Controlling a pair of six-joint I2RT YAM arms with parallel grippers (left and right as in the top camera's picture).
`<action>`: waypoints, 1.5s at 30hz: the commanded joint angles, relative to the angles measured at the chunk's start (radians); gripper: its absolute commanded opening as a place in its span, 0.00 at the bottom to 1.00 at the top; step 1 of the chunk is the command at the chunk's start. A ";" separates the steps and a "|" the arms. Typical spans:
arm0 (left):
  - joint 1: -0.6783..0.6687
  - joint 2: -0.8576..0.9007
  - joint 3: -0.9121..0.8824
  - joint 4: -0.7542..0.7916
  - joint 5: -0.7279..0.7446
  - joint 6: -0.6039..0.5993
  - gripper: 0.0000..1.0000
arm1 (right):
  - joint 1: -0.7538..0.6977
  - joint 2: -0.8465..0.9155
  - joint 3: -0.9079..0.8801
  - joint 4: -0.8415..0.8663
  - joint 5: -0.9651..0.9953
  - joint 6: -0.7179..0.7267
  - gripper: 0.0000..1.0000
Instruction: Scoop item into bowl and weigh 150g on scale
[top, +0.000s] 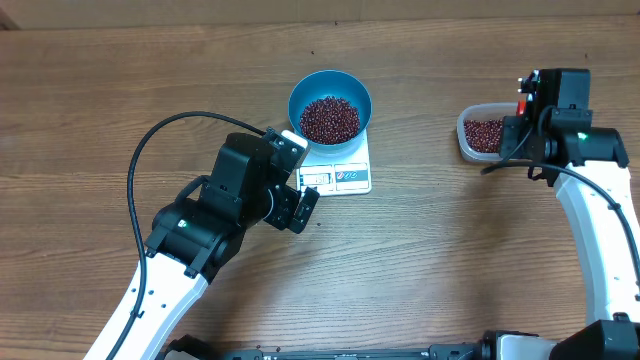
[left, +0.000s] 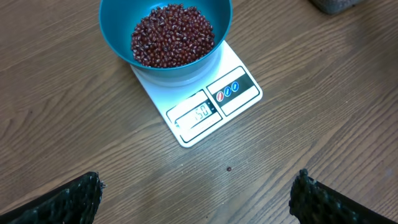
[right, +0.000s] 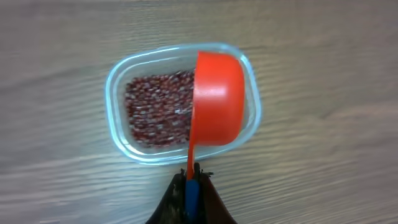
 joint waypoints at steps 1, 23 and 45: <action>-0.003 0.007 0.024 0.000 0.015 -0.009 1.00 | 0.001 0.010 0.003 -0.014 -0.077 0.238 0.04; -0.003 0.007 0.024 0.000 0.015 -0.009 1.00 | 0.001 0.164 0.002 -0.008 -0.168 0.346 0.56; -0.003 0.007 0.024 0.000 0.015 -0.009 1.00 | 0.001 0.165 0.002 -0.096 0.022 0.343 1.00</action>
